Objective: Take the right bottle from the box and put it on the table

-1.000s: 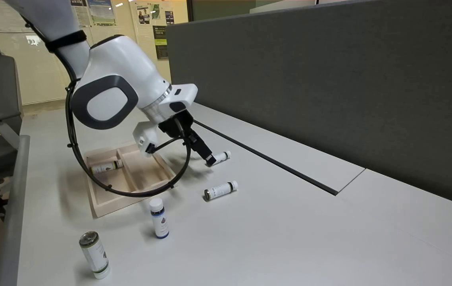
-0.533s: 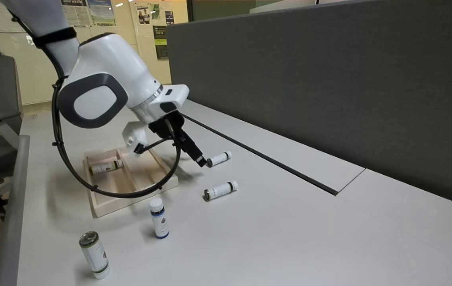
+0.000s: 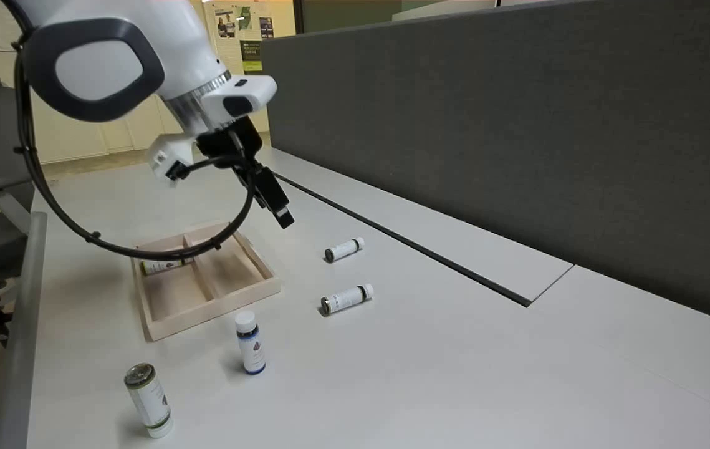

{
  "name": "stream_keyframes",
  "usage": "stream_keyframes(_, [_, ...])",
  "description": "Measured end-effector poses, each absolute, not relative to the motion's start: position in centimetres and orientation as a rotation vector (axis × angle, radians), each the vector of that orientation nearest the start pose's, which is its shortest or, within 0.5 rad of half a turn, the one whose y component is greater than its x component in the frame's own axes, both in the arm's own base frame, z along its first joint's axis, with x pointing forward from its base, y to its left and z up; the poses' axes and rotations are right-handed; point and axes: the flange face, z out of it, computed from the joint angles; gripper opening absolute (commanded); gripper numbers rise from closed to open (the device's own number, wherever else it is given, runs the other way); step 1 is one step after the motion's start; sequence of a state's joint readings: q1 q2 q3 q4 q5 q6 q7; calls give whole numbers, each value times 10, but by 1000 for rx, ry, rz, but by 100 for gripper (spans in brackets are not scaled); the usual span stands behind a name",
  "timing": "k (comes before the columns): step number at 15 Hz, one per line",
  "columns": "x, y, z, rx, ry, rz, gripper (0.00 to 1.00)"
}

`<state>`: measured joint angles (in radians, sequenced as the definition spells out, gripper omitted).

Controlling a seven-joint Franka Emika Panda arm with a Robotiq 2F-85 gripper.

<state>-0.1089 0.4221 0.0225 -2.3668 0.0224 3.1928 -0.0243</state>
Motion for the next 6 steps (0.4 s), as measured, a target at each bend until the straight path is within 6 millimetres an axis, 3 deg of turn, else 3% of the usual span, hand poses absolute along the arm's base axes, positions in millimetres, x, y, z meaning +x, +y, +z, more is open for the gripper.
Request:
stream_keyframes(4, [524,-57,234,-3095,100,-554,100])
stream_keyframes(6, [524,-56,232,-3095,96,-554,100])
